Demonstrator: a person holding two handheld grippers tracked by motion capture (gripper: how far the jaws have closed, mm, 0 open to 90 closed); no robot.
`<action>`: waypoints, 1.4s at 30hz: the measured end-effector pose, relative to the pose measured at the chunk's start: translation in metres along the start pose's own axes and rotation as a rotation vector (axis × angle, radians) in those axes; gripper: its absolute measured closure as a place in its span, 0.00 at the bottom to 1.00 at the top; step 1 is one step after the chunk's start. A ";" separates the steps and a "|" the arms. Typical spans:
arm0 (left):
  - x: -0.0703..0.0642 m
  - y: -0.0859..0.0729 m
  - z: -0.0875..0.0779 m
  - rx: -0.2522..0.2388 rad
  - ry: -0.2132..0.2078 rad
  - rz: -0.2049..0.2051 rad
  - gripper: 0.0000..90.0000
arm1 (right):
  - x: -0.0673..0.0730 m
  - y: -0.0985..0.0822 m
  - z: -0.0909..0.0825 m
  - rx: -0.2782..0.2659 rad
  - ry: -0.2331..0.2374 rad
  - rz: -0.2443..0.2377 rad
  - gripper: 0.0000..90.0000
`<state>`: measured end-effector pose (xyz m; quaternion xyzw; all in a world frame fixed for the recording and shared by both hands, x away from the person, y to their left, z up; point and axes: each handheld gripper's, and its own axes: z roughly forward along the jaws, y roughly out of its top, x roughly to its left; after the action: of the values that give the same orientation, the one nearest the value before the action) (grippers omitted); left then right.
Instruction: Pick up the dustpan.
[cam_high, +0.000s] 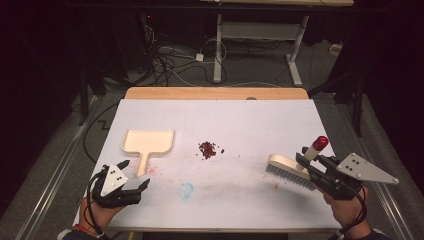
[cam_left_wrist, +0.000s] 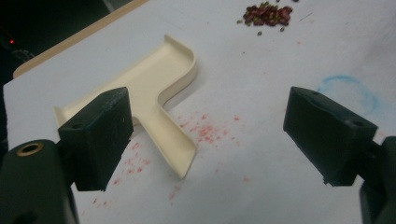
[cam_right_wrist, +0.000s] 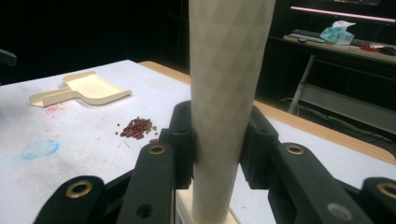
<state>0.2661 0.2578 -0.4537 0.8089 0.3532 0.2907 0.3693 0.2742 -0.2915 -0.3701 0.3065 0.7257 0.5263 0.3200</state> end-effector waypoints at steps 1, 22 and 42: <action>0.001 0.000 -0.001 0.012 0.002 -0.006 0.18 | 0.000 0.000 0.000 0.001 0.000 -0.001 0.78; 0.047 0.006 0.061 0.313 -0.051 -0.415 0.33 | 0.003 0.000 0.004 0.023 -0.021 0.008 0.78; 0.054 0.010 0.100 0.337 0.012 -0.389 0.70 | 0.003 -0.002 0.006 0.034 -0.021 0.010 0.78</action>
<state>0.3739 0.2558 -0.4897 0.7742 0.5478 0.1559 0.2762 0.2770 -0.2860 -0.3744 0.3210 0.7296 0.5121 0.3199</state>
